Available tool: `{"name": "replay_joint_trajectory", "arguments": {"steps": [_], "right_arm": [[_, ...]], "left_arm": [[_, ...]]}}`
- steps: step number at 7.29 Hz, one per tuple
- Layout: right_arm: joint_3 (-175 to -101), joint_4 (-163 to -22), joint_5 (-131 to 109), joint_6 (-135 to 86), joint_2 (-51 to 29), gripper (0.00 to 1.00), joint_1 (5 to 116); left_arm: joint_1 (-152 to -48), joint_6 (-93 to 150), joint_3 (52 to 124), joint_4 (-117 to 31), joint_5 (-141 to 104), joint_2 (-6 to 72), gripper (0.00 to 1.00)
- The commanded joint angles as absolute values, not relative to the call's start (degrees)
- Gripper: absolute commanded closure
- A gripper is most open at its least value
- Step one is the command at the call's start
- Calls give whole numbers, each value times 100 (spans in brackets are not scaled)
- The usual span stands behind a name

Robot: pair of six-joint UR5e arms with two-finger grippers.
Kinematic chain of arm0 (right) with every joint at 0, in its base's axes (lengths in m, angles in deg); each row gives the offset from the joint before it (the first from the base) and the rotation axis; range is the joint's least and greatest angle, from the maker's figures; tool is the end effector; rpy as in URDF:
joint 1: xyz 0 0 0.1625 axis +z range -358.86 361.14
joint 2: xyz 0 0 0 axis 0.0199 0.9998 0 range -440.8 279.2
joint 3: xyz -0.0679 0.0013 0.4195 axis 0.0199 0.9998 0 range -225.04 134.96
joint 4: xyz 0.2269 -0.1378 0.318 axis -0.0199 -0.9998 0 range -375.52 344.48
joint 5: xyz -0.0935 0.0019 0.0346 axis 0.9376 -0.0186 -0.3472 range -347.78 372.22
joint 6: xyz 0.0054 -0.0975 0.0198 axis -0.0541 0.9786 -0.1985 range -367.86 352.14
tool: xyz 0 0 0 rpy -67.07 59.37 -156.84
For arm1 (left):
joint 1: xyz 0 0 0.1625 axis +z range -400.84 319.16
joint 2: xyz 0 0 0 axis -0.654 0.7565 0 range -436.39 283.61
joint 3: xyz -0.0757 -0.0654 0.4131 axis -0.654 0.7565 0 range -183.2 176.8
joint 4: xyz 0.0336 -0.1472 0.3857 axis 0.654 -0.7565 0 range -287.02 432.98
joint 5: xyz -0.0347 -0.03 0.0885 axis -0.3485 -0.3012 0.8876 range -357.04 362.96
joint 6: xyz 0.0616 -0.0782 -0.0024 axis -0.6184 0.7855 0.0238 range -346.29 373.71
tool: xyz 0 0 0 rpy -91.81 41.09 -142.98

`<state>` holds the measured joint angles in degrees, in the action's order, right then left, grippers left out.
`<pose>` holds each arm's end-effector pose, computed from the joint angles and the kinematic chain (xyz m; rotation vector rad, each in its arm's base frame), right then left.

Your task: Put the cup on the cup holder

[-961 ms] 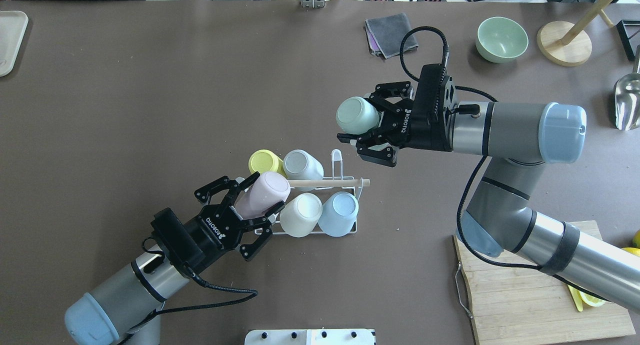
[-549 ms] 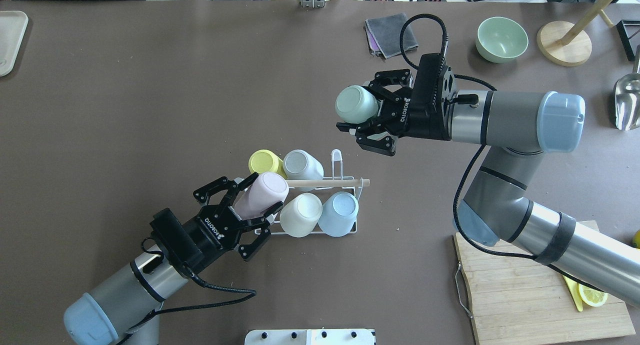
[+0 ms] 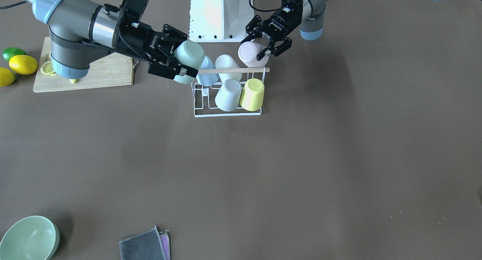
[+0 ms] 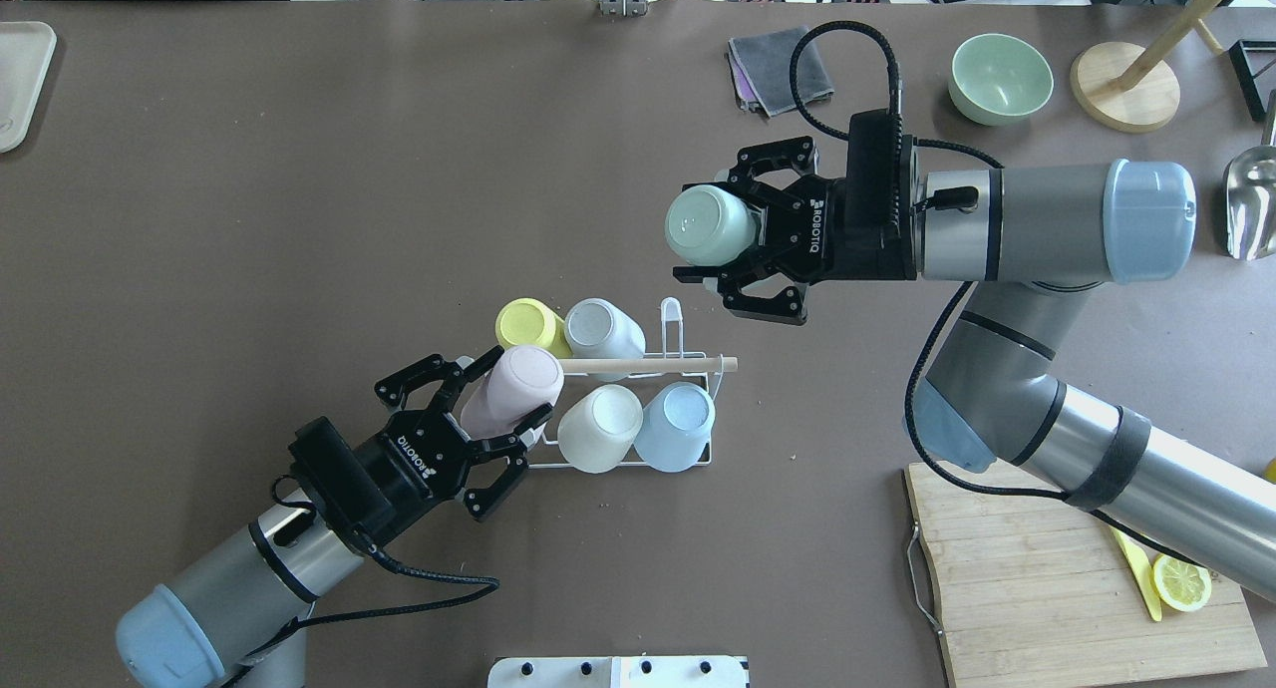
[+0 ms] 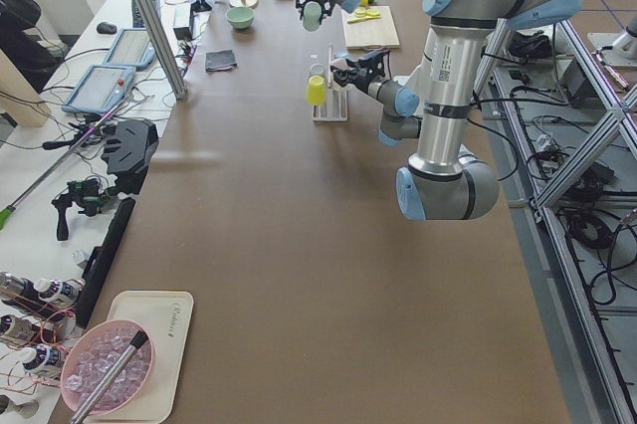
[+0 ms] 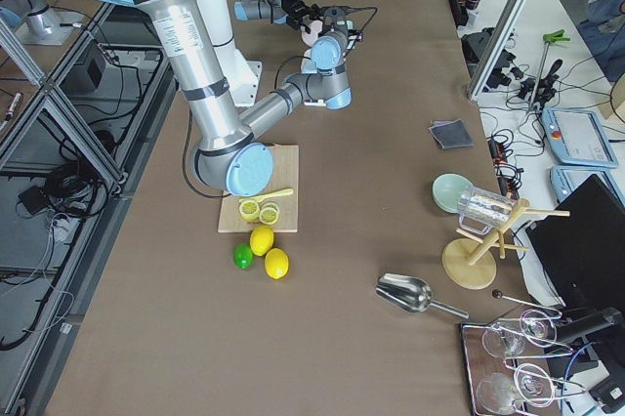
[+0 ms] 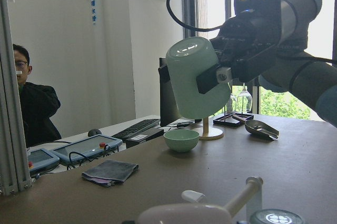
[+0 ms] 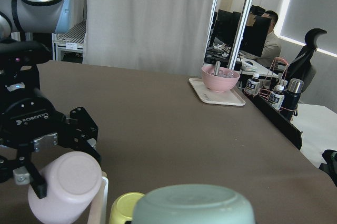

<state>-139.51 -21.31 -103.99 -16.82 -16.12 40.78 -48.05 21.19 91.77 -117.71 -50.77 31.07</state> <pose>-0.3767 -0.4280 0.2243 1.6194 -1.2770 -0.9119 0.4747 -0.2538 0.2910 1.6613 1.1667 0.1431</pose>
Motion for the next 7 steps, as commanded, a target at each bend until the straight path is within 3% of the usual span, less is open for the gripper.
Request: {"name": "replay_joint_trajectory", "arguments": {"steps": [1,7], "right_arm": [[-13821,-1749,-10468,-1647,-1603,100,3903],[-12785,-1393,-10406,-1664,-2207,100,3717]], "left_arm": [[-4796,2109,9181,-11818,-4934,3049,2],[-4892,2127,9250,-12011,-4933,3057,2]]}}
